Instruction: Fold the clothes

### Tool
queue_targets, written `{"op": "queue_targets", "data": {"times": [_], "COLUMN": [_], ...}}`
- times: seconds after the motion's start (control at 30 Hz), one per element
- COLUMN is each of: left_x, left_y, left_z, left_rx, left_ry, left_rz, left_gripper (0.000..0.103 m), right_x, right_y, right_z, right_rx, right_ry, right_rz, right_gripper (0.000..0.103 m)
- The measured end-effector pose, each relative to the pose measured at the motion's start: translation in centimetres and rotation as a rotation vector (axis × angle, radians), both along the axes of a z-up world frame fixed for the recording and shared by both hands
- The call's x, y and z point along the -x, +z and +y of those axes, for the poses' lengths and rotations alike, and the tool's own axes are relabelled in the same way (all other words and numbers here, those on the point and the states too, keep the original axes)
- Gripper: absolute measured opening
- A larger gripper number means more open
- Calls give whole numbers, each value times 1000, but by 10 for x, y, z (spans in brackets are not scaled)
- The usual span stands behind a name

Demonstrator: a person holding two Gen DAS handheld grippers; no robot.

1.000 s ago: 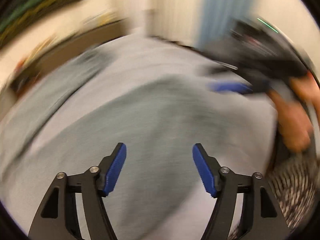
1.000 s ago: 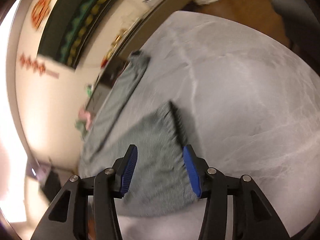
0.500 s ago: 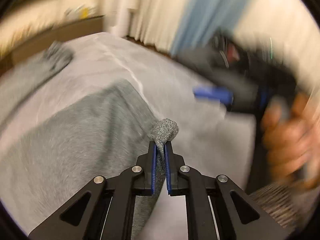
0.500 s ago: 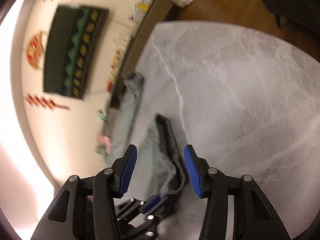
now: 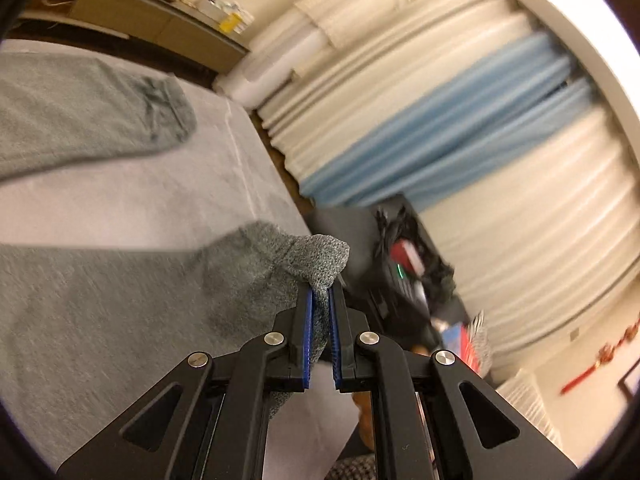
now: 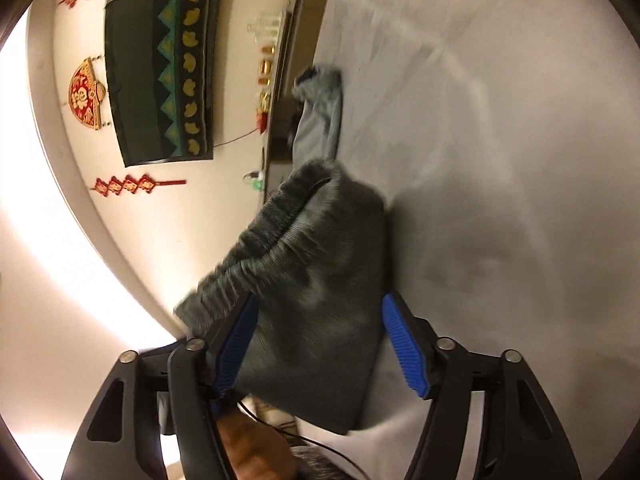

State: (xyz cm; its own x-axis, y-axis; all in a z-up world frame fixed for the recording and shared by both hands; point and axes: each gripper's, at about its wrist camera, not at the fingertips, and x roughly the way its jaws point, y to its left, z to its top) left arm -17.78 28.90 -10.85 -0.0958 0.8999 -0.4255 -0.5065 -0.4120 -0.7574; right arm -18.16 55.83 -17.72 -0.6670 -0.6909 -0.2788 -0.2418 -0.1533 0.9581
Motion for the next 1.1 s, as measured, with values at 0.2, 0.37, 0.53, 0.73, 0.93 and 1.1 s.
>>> {"op": "queue_targets", "data": {"times": [0.2,0.37,0.53,0.73,0.93,1.1], "left_x": [-67,-83,-60,-14,-2,-28], "left_y": [-48,-37,-29,-59,-57,1], "left_z": [63,43,-29,-124,-88,-35], "left_rx": [232,217,353,665,935,1094], "left_ry": [-193,-192,-12,277,273,173], "left_rz": [54,117,211,166,280,576], "left_gripper": [26,30,35,31,64,71], "right_x": [-4,-25,1,15,15,10], "right_y": [29,69,62,41,45,45], "right_z": [28,17,-63,-66,-90,-100], "right_rx": [-326,-675,-782,-929,-1147,-1204], "right_ry": [-201,-166,239,268,298,310], "right_rz": [-50,30,98,-74,-116,-149], "right_gripper": [68,68,66,51,52,61]}}
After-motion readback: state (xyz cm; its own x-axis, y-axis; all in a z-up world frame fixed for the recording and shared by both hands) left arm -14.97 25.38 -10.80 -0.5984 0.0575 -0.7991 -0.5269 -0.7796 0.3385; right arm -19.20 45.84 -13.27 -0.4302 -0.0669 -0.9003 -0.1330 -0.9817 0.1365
